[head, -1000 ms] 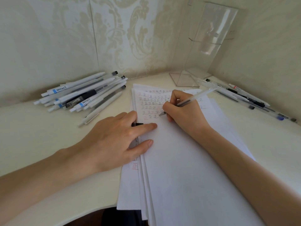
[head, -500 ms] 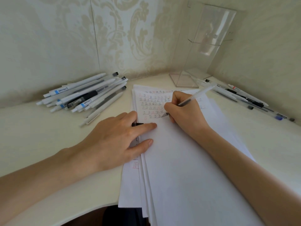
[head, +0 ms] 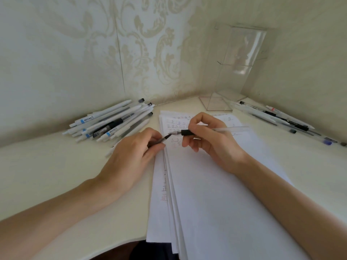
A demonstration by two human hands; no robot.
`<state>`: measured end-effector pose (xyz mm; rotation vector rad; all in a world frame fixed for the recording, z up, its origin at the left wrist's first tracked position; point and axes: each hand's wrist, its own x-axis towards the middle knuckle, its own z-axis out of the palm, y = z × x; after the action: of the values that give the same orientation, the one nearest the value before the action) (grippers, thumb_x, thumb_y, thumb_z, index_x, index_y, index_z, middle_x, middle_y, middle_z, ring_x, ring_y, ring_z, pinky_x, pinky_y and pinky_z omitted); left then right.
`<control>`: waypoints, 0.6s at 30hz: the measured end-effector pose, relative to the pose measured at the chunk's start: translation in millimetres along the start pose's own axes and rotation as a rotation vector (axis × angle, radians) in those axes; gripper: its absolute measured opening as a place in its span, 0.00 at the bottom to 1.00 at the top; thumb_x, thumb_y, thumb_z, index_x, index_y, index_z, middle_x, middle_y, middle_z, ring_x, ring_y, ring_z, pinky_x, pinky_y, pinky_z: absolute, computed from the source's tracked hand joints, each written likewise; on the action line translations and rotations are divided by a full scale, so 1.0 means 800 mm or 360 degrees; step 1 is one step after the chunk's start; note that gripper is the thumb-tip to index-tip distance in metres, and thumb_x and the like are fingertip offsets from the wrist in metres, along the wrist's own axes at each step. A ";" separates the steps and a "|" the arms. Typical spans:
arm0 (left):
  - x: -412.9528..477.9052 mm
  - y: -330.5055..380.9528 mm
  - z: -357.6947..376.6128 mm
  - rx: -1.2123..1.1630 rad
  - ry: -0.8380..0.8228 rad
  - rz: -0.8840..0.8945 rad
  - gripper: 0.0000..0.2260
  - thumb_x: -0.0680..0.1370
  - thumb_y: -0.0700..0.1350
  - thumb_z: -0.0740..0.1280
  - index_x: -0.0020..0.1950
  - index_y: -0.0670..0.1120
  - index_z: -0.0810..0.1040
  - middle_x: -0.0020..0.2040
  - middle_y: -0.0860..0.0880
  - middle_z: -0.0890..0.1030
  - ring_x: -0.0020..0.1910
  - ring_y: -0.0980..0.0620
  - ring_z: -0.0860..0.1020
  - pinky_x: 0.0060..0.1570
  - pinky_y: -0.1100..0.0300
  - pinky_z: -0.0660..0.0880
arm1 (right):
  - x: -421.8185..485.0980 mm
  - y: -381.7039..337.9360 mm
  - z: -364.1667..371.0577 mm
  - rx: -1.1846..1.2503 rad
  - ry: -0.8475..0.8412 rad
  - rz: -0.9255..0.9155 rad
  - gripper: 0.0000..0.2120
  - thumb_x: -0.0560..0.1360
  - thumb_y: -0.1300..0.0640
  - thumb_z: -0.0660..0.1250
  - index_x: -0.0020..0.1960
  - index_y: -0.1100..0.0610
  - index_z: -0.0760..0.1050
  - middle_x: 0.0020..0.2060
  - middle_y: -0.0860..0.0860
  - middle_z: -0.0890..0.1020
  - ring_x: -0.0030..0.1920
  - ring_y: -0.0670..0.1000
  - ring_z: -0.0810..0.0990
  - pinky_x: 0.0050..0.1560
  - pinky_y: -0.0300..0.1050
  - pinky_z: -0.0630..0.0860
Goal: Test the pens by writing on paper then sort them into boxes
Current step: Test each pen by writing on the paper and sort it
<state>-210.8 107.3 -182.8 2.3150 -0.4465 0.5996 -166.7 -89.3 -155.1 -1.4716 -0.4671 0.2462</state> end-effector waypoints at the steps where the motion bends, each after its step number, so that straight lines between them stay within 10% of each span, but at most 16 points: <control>1: -0.001 0.001 -0.001 0.0046 0.0015 0.0036 0.09 0.74 0.47 0.68 0.50 0.44 0.77 0.43 0.53 0.81 0.42 0.56 0.78 0.42 0.64 0.73 | -0.001 0.000 0.001 -0.0032 -0.0005 -0.0007 0.06 0.73 0.59 0.63 0.39 0.59 0.69 0.30 0.57 0.81 0.31 0.52 0.72 0.31 0.39 0.68; 18: -0.001 0.003 -0.003 0.0083 0.0015 0.0321 0.11 0.75 0.51 0.63 0.49 0.44 0.77 0.41 0.50 0.80 0.41 0.50 0.78 0.40 0.53 0.73 | -0.003 0.000 0.003 0.0107 -0.0116 0.0033 0.07 0.71 0.61 0.67 0.36 0.61 0.72 0.25 0.54 0.77 0.29 0.50 0.71 0.32 0.38 0.68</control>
<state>-213.3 107.2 -180.2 2.3316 -0.6725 0.7261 -169.7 -88.3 -155.0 -1.4058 -0.4981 0.3301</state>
